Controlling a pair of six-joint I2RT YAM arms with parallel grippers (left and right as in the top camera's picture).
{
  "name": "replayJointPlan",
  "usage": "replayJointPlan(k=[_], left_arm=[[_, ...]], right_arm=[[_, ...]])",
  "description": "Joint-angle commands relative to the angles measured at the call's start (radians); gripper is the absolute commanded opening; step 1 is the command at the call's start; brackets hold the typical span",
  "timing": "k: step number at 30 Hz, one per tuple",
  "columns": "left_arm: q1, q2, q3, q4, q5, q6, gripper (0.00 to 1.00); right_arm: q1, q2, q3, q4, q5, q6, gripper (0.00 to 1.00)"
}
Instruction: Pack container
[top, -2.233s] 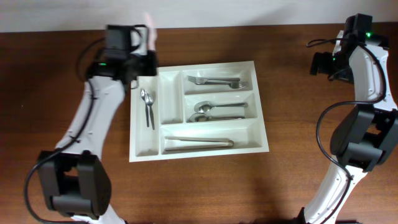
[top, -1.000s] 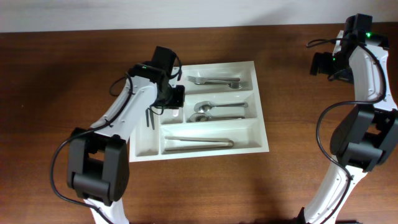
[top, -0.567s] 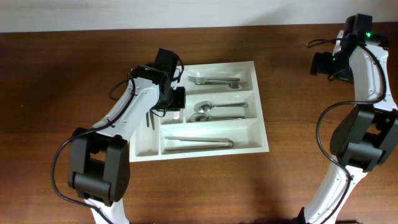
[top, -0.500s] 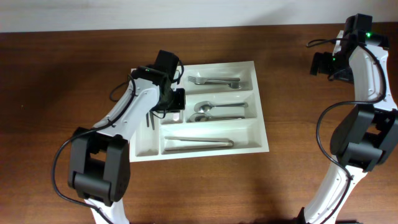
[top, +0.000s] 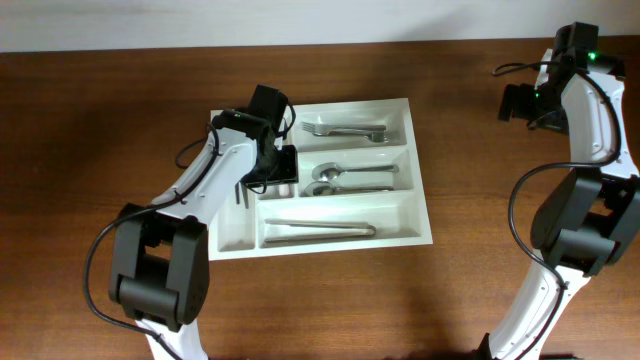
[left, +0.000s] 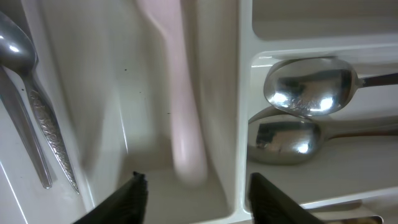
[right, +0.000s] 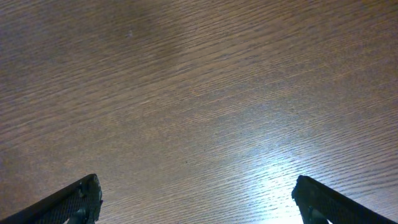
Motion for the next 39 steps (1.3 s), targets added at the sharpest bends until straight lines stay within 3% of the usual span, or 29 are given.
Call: replayJointPlan(k=[1,6,15,16,18,31,39], left_arm=[[0.003,0.009,-0.007,0.007,-0.010,-0.003,0.61],[0.013,0.009,0.005,0.029,-0.086,-0.003,0.69],[0.164,0.009,0.167,0.021,-0.097,-0.003,0.87],[0.187,0.009,0.185,0.021,-0.098,-0.003,0.95],[0.247,0.009,0.229,0.017,-0.098,0.002,1.00],[0.521,0.009,0.280,0.016,-0.157,0.001,0.99],[0.570,0.009,0.279,0.006,-0.157,0.001,0.99]], right_arm=[[-0.002,-0.038,0.017,0.000,-0.005,-0.006,0.99],[-0.002,-0.038,0.017,0.000,-0.005,-0.006,0.99],[-0.002,-0.038,0.017,0.000,-0.005,-0.006,0.99],[-0.002,-0.038,0.017,0.000,-0.005,-0.006,0.99],[-0.002,-0.038,0.017,0.000,-0.005,-0.006,0.99],[-0.002,-0.038,0.017,0.000,-0.005,-0.006,0.99],[-0.002,-0.038,0.017,0.000,-0.005,-0.006,0.99]])
